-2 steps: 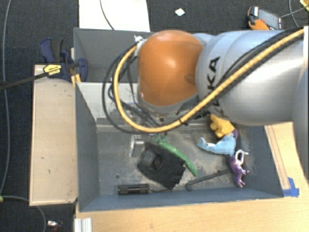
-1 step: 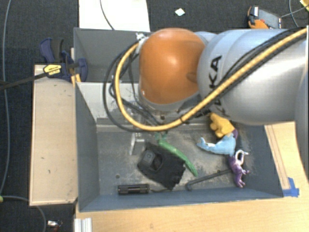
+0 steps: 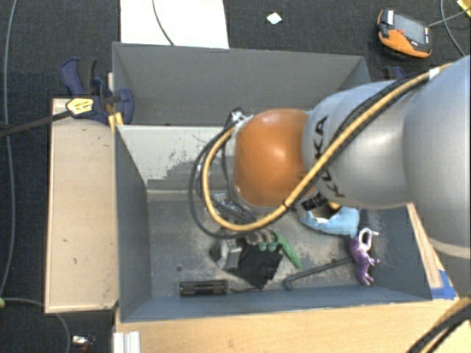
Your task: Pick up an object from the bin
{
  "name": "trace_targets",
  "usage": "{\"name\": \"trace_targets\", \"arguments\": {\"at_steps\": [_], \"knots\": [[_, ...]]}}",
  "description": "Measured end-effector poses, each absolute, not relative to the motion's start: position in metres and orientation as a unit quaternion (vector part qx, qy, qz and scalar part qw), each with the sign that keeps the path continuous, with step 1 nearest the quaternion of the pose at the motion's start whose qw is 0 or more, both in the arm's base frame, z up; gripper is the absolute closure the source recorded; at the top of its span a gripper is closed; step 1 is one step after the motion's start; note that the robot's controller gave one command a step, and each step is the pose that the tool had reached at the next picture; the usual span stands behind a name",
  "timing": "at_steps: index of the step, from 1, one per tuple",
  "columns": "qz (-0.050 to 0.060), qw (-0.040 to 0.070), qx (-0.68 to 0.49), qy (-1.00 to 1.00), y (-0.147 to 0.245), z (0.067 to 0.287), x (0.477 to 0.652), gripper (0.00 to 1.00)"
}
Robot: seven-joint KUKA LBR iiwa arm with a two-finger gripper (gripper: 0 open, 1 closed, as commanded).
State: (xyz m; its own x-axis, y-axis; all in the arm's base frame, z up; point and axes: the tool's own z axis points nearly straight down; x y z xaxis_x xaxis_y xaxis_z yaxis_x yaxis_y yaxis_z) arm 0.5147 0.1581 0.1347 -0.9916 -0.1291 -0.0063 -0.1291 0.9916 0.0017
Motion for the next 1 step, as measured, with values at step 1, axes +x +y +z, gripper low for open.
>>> {"name": "trace_targets", "arguments": {"at_steps": [1], "knots": [[0.002, 0.009, -0.082, 0.997, 0.1066, 0.1629, 0.5164, 0.0]]}}
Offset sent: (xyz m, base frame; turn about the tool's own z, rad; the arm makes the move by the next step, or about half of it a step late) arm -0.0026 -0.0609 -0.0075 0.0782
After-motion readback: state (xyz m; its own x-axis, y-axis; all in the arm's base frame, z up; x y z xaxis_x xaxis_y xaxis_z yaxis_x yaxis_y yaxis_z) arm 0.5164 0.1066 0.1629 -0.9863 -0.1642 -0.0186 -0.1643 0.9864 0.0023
